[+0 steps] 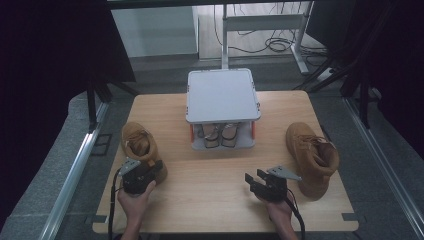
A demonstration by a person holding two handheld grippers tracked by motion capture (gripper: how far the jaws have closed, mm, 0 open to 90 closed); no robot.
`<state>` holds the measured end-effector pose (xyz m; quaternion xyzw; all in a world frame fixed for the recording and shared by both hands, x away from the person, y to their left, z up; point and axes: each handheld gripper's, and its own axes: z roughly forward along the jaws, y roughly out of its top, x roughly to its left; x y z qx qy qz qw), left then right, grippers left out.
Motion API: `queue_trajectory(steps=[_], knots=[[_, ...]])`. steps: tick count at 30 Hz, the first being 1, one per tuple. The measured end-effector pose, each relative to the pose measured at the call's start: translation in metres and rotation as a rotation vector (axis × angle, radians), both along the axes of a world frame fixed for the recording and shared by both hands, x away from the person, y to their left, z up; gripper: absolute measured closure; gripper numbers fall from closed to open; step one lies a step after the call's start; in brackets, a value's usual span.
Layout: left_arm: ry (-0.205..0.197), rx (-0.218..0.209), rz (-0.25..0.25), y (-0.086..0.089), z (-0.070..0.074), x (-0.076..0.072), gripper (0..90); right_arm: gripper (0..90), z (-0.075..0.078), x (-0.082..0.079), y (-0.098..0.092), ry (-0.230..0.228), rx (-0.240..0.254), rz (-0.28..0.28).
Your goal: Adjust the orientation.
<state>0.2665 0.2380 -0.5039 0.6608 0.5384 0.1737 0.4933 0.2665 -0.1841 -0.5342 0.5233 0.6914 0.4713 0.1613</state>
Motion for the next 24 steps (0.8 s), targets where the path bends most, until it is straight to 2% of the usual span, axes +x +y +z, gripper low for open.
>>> queue_trajectory(steps=[5,13,24], knots=[[0.03,-0.008,-0.013,0.01,0.003,-0.006,90.0,45.0,-0.001,0.0,0.0,0.004,0.001,-0.002],[0.035,-0.016,0.003,0.03,0.003,-0.022,90.0,45.0,0.001,0.0,-0.003,-0.003,0.008,-0.008],[0.062,-0.034,-0.015,0.057,0.005,-0.033,90.0,45.0,0.001,0.0,0.0,-0.001,0.004,0.002]])
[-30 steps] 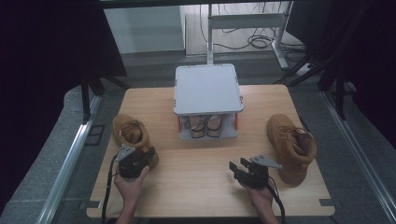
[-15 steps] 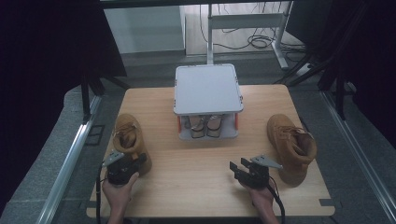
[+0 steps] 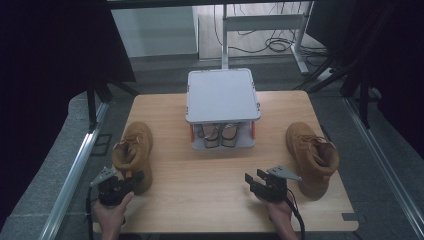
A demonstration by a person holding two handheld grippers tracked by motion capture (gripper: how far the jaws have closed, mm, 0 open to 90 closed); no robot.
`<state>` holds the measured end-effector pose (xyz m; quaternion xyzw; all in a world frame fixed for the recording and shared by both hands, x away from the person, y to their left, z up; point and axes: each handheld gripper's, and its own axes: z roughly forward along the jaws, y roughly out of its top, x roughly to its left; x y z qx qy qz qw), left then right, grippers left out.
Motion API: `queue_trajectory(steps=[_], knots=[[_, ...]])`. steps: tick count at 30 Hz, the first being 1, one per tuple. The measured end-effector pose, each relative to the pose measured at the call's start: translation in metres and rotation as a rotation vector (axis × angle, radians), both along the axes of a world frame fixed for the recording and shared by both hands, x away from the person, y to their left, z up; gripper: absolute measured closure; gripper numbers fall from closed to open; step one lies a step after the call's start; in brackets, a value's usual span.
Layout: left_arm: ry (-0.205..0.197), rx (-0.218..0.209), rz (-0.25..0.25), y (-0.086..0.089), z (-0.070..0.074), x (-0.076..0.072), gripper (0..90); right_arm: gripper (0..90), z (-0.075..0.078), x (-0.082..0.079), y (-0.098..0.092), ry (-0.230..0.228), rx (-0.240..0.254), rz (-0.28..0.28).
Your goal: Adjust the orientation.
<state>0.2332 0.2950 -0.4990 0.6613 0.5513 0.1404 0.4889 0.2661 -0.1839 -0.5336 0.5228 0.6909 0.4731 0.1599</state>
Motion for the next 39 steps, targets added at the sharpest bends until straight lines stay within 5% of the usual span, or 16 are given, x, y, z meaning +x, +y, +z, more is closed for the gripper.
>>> queue_trajectory(steps=[13,29,39], knots=[[0.008,-0.055,0.029,0.029,-0.002,-0.012,90.0,44.9,-0.001,0.0,0.001,0.0,-0.007,0.002],[0.01,-0.063,0.105,0.05,-0.003,-0.015,90.0,44.9,-0.002,0.001,-0.001,0.0,-0.015,-0.002],[0.009,-0.067,0.105,0.059,-0.001,-0.01,90.0,44.8,-0.003,0.002,-0.001,0.002,-0.022,-0.006]])
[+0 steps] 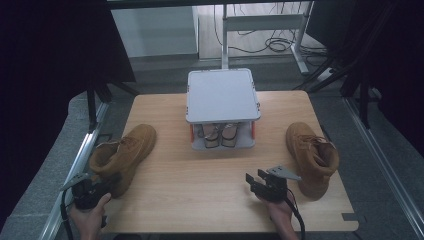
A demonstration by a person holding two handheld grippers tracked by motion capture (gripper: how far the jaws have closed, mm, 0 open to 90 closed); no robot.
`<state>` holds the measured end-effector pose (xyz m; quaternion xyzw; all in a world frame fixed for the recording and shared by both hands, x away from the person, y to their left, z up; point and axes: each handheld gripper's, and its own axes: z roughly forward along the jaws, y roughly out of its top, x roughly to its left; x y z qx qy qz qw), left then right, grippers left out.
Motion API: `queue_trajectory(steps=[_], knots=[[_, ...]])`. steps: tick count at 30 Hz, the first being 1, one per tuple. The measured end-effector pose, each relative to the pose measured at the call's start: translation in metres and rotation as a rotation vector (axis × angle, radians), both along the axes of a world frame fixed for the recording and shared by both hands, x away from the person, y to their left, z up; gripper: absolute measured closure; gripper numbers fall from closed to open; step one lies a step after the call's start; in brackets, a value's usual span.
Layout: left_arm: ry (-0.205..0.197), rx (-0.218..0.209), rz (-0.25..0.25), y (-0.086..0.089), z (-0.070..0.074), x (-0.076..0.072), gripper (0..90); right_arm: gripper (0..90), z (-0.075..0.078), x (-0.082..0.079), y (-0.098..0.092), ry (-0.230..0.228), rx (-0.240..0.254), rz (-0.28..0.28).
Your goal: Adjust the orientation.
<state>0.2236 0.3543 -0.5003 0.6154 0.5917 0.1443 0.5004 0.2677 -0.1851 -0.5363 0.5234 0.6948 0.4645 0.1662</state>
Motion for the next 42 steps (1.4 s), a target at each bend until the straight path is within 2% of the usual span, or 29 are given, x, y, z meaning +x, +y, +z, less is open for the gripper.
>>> queue_trajectory(steps=[4,8,15,19,22,31,35,38,42], knots=[[0.006,0.007,0.002,0.002,0.001,0.003,90.0,44.8,0.0,0.0,-0.001,0.001,0.002,-0.003],[0.011,-0.016,0.0,0.008,0.001,0.005,90.0,44.8,-0.001,0.0,-0.001,0.005,0.0,-0.002],[0.024,-0.002,0.033,0.013,0.002,0.007,90.0,44.8,-0.001,0.001,-0.001,0.004,-0.001,-0.003],[0.026,-0.002,0.031,0.011,0.002,0.007,89.9,44.8,-0.002,0.001,0.0,0.005,-0.002,-0.003],[0.032,0.016,0.015,0.003,0.001,0.007,89.8,44.8,-0.003,0.0,0.001,0.007,-0.005,0.001],[-0.012,0.014,-0.07,-0.029,0.009,0.005,87.6,44.9,-0.001,0.0,0.0,0.0,0.0,-0.002],[-0.003,0.042,-0.132,-0.049,0.006,0.009,86.1,44.8,-0.001,0.001,-0.001,-0.001,0.002,-0.004],[0.004,0.042,-0.158,-0.061,0.004,0.011,84.9,44.9,0.0,0.0,-0.002,-0.002,0.004,-0.003],[0.007,0.067,-0.191,-0.079,0.001,0.016,79.4,44.9,0.001,0.0,-0.003,-0.004,0.009,-0.001]])
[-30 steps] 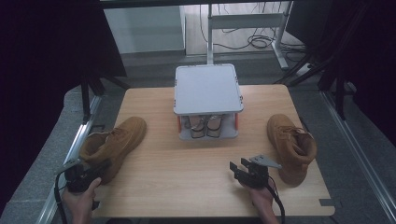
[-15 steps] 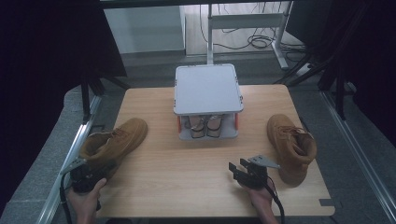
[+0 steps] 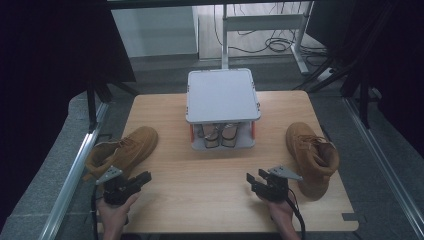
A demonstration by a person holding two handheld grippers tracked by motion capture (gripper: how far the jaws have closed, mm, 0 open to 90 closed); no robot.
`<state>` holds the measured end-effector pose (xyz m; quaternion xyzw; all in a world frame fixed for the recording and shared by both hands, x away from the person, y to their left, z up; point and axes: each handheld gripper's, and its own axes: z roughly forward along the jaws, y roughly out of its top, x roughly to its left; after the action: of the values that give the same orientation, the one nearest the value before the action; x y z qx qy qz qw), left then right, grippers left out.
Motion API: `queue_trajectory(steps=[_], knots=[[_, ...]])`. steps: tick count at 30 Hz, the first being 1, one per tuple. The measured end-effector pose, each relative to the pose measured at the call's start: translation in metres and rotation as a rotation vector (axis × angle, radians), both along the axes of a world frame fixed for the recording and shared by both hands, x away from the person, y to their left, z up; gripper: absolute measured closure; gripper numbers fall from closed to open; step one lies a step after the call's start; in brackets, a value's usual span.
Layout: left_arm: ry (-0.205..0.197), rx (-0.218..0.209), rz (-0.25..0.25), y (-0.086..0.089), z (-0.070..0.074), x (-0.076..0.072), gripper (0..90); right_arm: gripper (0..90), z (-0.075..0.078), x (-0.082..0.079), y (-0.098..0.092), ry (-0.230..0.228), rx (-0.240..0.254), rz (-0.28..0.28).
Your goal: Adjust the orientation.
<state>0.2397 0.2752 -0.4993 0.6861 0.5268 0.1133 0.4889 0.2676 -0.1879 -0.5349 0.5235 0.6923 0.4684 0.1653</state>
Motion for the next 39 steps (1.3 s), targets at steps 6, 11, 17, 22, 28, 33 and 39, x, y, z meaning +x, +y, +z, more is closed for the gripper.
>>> queue_trajectory(steps=[6,11,17,22,28,33,39], knots=[[0.002,0.027,-0.048,-0.025,0.002,0.011,66.2,46.2,0.005,-0.002,-0.003,-0.007,-0.022,0.011],[-0.025,0.04,-0.084,-0.045,0.014,0.023,55.6,47.3,0.012,-0.006,-0.006,-0.036,-0.049,0.023],[-0.056,0.06,-0.114,-0.062,0.022,0.035,46.6,54.0,0.021,-0.01,-0.006,-0.057,-0.108,0.045],[-0.063,0.072,-0.124,-0.068,0.022,0.037,44.8,66.7,0.028,-0.018,-0.012,-0.067,-0.124,0.074],[-0.061,0.081,-0.15,-0.071,0.02,0.035,42.9,88.3,0.034,-0.028,-0.032,-0.071,-0.126,0.076],[-0.073,0.071,-0.119,-0.071,0.017,0.032,43.6,89.6,0.039,-0.034,-0.055,-0.087,-0.13,0.033],[-0.083,0.066,-0.112,-0.073,0.016,0.029,44.3,89.6,0.036,-0.039,-0.077,-0.088,-0.137,-0.009]])
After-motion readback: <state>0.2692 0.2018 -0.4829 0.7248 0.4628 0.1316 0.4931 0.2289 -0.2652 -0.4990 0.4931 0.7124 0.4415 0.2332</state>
